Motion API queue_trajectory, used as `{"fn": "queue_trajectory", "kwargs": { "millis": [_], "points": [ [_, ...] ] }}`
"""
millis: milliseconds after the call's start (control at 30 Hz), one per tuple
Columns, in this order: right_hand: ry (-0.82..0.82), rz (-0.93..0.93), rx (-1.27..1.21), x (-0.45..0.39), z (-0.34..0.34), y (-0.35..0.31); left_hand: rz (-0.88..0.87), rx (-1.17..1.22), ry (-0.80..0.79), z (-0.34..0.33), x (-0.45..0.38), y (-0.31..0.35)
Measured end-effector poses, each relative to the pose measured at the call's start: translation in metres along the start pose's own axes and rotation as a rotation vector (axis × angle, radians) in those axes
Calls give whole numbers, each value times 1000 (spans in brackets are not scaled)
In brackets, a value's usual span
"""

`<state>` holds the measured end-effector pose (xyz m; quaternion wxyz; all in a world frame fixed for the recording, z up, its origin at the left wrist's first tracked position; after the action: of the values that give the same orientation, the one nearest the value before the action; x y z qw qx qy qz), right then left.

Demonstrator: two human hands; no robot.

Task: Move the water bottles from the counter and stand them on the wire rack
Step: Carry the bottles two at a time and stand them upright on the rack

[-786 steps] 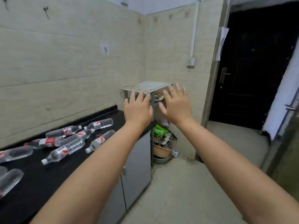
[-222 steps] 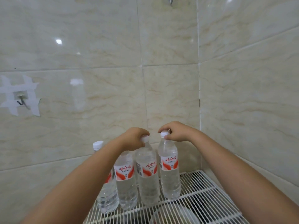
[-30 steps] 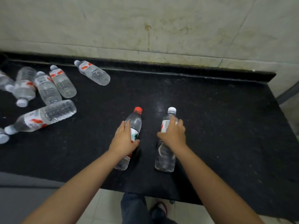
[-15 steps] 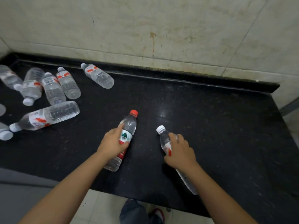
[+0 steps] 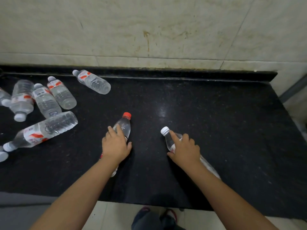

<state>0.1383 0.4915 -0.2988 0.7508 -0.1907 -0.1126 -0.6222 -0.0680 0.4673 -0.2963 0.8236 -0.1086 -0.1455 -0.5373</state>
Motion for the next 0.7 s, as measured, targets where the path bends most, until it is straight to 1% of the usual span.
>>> {"fn": "queue_trajectory", "kwargs": {
  "millis": [133, 267, 333, 400, 533, 600, 700],
  "points": [
    [32, -28, 42, 2, -4, -4, 20, -117, 65, 8, -8, -12],
    [35, -54, 64, 2, -3, -7, -64, -178, 24, 0, -13, -18],
    [19, -64, 81, 2, -1, -9, -70, -122, -23, -2, -16, -24],
    [4, -86, 89, 2, 0, -11, -67, 8, -82, 0, -18, -31],
    [-10, -102, 67, 5, 6, -14, -134, 126, -94, 4, -22, -42],
    [0, -114, 24, 10, 11, -11, -194, 170, -102, 7, -20, -42],
    [73, -146, -60, 25, 25, -4, -326, 168, -81, 15, -10, -27]
  ]
}}
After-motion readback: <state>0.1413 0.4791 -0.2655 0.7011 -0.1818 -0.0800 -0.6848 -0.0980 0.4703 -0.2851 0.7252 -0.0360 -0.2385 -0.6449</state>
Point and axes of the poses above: each hand's wrist, its own x-axis away from the middle knuckle, its own z-axis out of the back of the hand, y = z × x, the point moved 3 cm from there along -x, towards the middle knuckle, and after that the axes turned 6 degrees about -y, right-handed, at the moved point
